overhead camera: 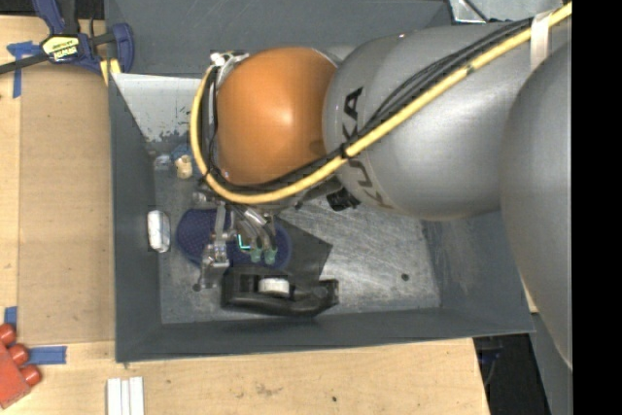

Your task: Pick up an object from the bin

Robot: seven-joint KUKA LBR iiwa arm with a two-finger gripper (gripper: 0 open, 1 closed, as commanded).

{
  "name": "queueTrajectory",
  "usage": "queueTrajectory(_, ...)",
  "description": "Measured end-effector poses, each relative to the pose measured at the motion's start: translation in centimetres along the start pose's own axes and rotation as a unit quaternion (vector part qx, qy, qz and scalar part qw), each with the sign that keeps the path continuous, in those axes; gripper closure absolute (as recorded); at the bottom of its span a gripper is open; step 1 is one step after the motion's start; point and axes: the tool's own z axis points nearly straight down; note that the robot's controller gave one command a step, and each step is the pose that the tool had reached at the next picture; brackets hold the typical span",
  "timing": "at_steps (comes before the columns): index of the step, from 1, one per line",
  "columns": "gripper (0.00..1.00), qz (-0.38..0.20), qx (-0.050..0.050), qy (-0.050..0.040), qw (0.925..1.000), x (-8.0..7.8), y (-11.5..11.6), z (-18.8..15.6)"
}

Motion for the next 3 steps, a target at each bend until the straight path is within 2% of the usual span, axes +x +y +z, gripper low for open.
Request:
queueTrajectory(1,0.00,0.086,-0.002,-0.0053,0.9963,-4.1,-4.6,11.3)
queueTrajectory(2,1.00,0.085,-0.003,-0.0086,0.9963,-4.3,-4.5,10.8)
queueTrajectory(3,1.00,0.086,-0.002,-0.0076,0.9963,-4.1,-4.9,-1.4)
